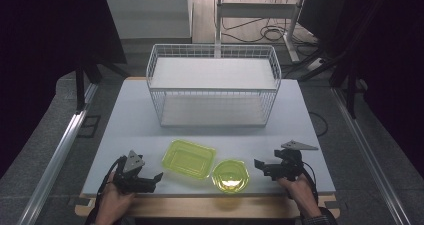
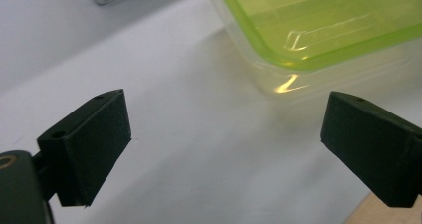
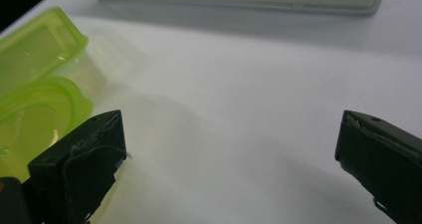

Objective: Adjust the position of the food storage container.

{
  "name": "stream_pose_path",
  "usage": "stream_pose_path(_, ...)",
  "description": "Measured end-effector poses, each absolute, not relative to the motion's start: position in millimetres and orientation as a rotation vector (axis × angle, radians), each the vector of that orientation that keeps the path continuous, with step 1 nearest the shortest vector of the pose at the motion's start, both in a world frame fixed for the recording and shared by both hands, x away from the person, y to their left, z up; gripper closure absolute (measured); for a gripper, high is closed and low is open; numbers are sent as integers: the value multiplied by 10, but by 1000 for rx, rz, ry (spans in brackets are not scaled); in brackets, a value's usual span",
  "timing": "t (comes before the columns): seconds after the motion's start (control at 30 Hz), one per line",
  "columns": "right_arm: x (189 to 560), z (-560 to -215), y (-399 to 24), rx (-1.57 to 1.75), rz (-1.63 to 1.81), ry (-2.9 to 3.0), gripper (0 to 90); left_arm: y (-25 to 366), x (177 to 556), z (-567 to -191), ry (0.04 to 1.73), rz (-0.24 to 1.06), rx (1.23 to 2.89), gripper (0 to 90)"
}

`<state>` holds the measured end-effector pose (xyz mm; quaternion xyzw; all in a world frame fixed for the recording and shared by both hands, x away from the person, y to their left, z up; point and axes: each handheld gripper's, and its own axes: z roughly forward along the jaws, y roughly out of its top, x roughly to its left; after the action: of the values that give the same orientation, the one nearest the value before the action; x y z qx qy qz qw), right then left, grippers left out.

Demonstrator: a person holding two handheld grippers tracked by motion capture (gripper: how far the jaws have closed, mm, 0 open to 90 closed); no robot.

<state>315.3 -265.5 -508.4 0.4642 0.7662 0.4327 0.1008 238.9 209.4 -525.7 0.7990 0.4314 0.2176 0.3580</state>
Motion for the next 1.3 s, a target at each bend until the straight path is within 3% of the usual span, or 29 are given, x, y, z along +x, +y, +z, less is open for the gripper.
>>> stream_pose_path(0.2,3135,-5118,-2570,1328,1171,2294,0,2183,2390,-5211,1153,584,1969,84)
stream_pose_path(0.27,3108,-5075,-2545,1280,1177,2304,0,2200,2397,-5200,1159,528,1947,92)
stream_pose_path(0.63,3081,-4998,-2555,1267,1151,2302,110,2036,2401,-5204,1089,481,2039,95)
stream_pose_path(0.8,3062,-4938,-2572,1267,1164,2287,205,2068,2386,-5212,1073,545,2027,94)
stream_pose_path(1.13,2997,-4804,-2519,1177,1172,2352,471,2094,2392,-5224,1068,536,2011,83)
stream_pose_path(1.17,2973,-4771,-2488,1148,1170,2366,552,2093,2395,-5226,1071,539,2014,81)
stream_pose_path(1.3,2905,-4689,-2414,1084,1170,2387,722,2111,2395,-5225,1080,542,2008,82)
